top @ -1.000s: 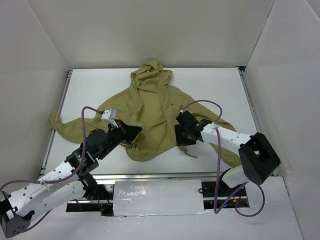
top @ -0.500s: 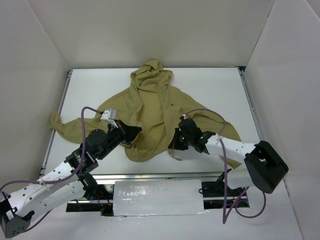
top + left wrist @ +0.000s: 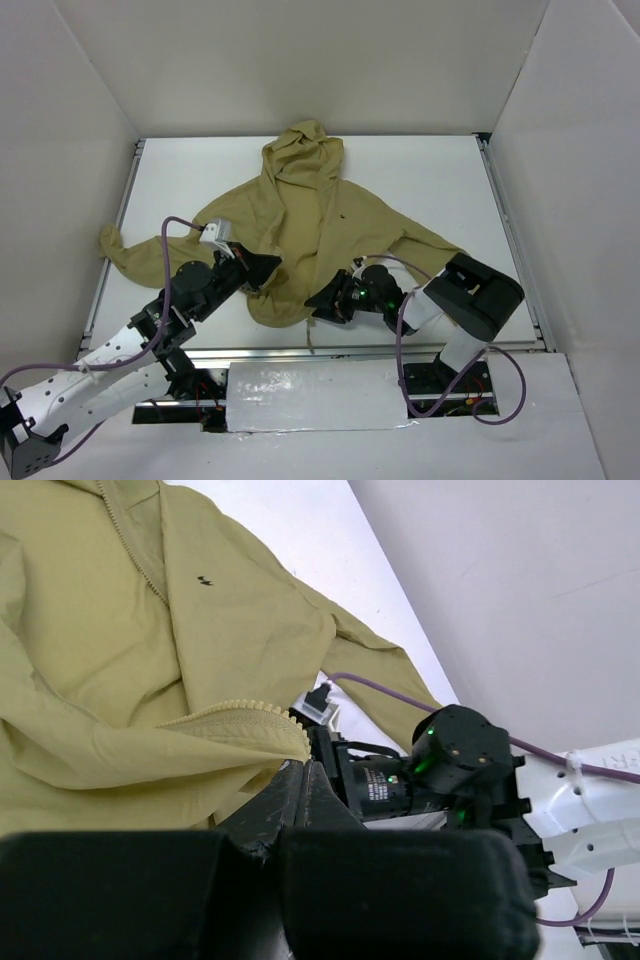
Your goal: Zip up the jacket
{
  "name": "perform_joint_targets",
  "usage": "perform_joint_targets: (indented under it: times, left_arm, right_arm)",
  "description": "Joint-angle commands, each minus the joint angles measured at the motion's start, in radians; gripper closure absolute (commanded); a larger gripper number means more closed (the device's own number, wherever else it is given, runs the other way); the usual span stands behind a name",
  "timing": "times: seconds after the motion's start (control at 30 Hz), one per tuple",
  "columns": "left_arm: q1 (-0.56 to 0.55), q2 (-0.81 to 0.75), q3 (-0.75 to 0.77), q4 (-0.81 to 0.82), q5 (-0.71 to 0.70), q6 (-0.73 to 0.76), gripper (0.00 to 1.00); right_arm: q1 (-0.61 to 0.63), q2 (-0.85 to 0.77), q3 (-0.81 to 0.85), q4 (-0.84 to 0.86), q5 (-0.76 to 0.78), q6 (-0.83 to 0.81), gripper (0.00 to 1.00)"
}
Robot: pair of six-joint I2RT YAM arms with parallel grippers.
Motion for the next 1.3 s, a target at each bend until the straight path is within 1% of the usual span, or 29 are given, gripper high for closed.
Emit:
perform_joint_targets:
  times: [0.0,0.03,0.07,0.1,0.13,0.17,0.2,0.23,0.27,0.3,0.33,0.37,0.4,0.47,0.5,0.57,0.67,0.7,0.73,0.77,0.8,0.93,1.17,1.27]
  left_arm:
    - [0.007,0.000,0.002,0.038,0.016,0.017,1.00]
    - [0.007,0.005,0.008,0.034,0.017,0.020,1.00]
    - [0.007,0.003,0.009,0.031,0.016,0.023,1.00]
    - [0.007,0.003,0.013,0.027,0.014,0.023,1.00]
    - [0.007,0.002,0.013,0.023,0.013,0.026,1.00]
    - [0.009,-0.004,0.011,0.021,0.010,0.026,1.00]
    - [0.010,-0.006,0.009,0.021,0.008,0.026,1.00]
    - [0.009,-0.008,0.008,0.023,0.008,0.023,1.00]
    - [0.010,-0.011,0.005,0.024,0.008,0.021,1.00]
    - [0.010,-0.009,0.003,0.026,0.009,0.018,1.00]
    - [0.010,-0.008,0.002,0.029,0.010,0.014,1.00]
    - [0.010,-0.006,-0.001,0.037,0.011,0.011,1.00]
    - [0.010,-0.001,-0.003,0.041,0.013,0.006,1.00]
    - [0.010,0.008,-0.003,0.046,0.010,-0.006,1.00]
    - [0.010,0.008,0.002,0.041,0.002,-0.011,1.00]
    - [0.012,0.005,0.005,0.024,-0.024,-0.037,1.00]
    - [0.012,-0.020,0.023,-0.069,-0.101,-0.092,1.00]
    - [0.012,-0.023,0.028,-0.101,-0.122,-0.110,1.00]
    - [0.012,-0.024,0.032,-0.126,-0.159,-0.138,1.00]
    - [0.013,-0.024,0.042,-0.164,-0.173,-0.153,1.00]
    - [0.013,-0.023,0.045,-0.176,-0.184,-0.164,1.00]
    - [0.013,-0.015,0.043,-0.203,-0.207,-0.207,1.00]
    - [0.013,-0.024,0.008,-0.189,-0.198,-0.232,1.00]
    - [0.015,-0.024,-0.001,-0.187,-0.199,-0.232,1.00]
  right_arm:
    - [0.024,-0.060,0.000,0.087,-0.016,-0.013,0.43]
    - [0.027,-0.131,0.012,0.009,0.008,-0.096,0.39]
    - [0.041,-0.170,0.028,-0.082,0.028,-0.141,0.32]
    - [0.053,-0.257,0.063,-0.283,0.059,-0.187,0.30]
    - [0.062,-0.299,0.087,-0.391,0.141,-0.277,0.29]
    - [0.085,-0.371,0.141,-0.599,0.192,-0.320,0.30]
    - [0.094,-0.399,0.172,-0.703,0.246,-0.406,0.31]
    - [0.108,-0.422,0.202,-0.800,0.305,-0.447,0.33]
    - [0.123,-0.437,0.268,-0.957,0.399,-0.493,0.37]
    - [0.128,-0.448,0.300,-1.022,0.431,-0.623,0.38]
    - [0.128,-0.444,0.327,-1.065,0.438,-0.693,0.42]
    - [0.127,-0.434,0.375,-1.130,0.417,-0.759,0.50]
    - [0.130,-0.401,0.405,-1.170,0.407,-0.869,0.51]
    - [0.134,-0.337,0.481,-1.266,0.381,-0.958,0.54]
    - [0.143,-0.319,0.508,-1.300,0.395,-1.012,0.55]
    - [0.154,-0.299,0.544,-1.348,0.421,-1.055,0.55]
    - [0.192,-0.296,0.566,-1.356,0.415,-1.165,0.53]
    - [0.211,-0.295,0.574,-1.354,0.435,-1.184,0.52]
    - [0.260,-0.293,0.581,-1.356,0.447,-1.211,0.52]
    - [0.280,-0.290,0.589,-1.342,0.453,-1.262,0.50]
    - [0.295,-0.289,0.595,-1.334,0.462,-1.279,0.49]
    - [0.349,-0.278,0.600,-1.266,0.479,-1.382,0.49]
    - [0.357,-0.220,0.606,-1.183,0.519,-1.505,0.48]
    - [0.375,-0.198,0.608,-1.135,0.516,-1.528,0.52]
